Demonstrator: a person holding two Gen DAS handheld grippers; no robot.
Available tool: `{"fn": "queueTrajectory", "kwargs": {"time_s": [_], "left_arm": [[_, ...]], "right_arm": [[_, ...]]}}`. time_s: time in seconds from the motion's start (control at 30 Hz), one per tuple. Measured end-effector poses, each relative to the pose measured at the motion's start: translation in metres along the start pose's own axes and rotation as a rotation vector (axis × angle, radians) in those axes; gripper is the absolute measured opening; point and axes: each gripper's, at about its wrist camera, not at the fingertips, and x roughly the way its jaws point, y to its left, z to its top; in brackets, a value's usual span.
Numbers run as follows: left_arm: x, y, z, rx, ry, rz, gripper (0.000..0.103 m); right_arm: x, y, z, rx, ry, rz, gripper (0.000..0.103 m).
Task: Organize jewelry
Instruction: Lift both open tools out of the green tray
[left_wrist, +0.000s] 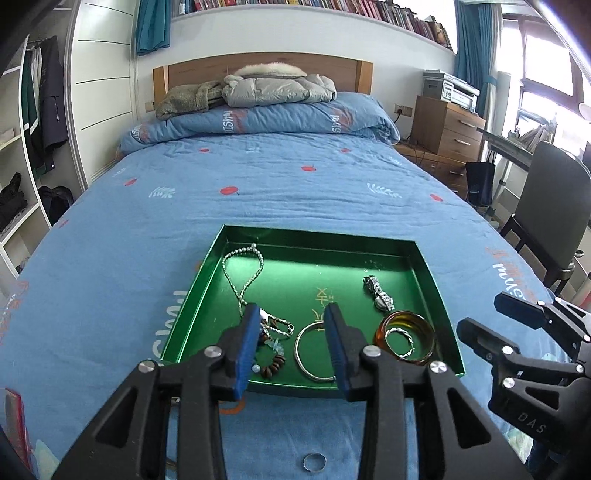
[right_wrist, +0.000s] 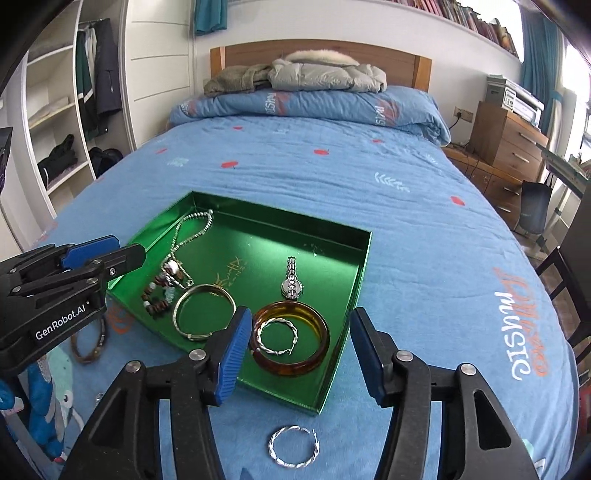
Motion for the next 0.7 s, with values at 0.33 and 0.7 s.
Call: {"fn": "queueTrajectory", "kwargs": {"time_s": [0.33, 0.7], "left_arm": [[-0.055, 0.006, -0.017, -0.008, -0.010, 0.030, 0.034], [-0.098, 0.016, -0.052, -0.023, -0.014, 0.060, 0.043]], "right_arm": [[-0.055, 0.014, -0.021, 0.002, -0.048, 0.018, 0.058], [-0.099, 0.032, -0.057, 0.001, -0.067, 0.037, 0.061]]}}
